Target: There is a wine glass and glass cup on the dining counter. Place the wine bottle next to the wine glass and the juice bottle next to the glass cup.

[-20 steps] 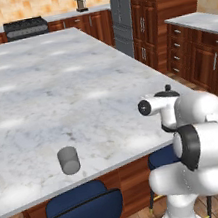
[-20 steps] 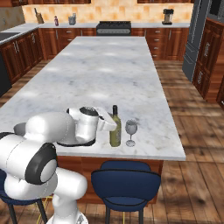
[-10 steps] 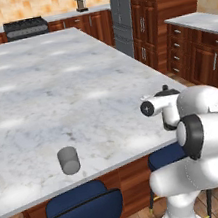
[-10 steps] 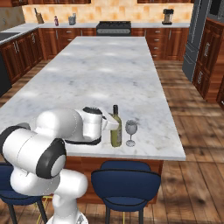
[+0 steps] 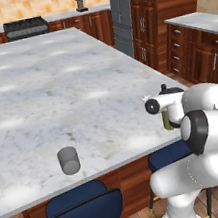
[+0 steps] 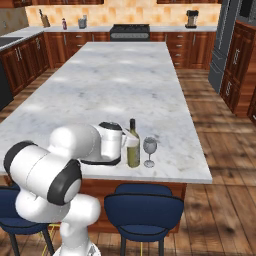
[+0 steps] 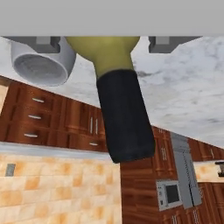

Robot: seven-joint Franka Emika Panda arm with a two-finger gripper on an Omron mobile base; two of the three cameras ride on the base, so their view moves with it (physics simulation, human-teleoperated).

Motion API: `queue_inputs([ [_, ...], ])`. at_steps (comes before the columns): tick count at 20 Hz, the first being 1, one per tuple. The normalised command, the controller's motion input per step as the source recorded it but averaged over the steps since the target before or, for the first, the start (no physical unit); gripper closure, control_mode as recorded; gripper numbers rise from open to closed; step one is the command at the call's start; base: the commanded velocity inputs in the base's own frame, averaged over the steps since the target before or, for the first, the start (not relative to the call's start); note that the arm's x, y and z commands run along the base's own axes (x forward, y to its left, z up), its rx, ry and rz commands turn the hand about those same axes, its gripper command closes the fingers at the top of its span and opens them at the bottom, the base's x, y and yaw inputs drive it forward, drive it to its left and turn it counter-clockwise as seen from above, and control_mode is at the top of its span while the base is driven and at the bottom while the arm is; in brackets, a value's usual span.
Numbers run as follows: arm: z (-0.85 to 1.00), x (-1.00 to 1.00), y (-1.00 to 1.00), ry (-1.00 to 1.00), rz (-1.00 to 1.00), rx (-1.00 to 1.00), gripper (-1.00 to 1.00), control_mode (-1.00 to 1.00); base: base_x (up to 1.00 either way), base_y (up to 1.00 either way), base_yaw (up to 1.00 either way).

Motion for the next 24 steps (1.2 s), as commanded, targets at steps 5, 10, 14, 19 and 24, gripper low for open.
queue_inputs([
  [5, -0.12, -0.04, -0.14, -0.02, 0.05, 0.00, -1.00, -1.00, 0.00, 0.00, 0.00],
  [10, -0.06, -0.22, -0.12, -0.08, 0.00, 0.00, -1.00, -1.00, 0.00, 0.00, 0.00],
  [14, -0.10, -0.19, -0.03, -0.02, 0.00, 0.00, -1.00, -1.00, 0.00, 0.00, 0.00],
  [19, -0.13, -0.07, 0.07, 0.00, 0.00, 0.01, -1.00, -1.00, 0.00, 0.00, 0.00],
  [24, -0.07, -0.05, 0.20, -0.01, 0.00, 0.08, -1.00, -1.00, 0.00, 0.00, 0.00],
])
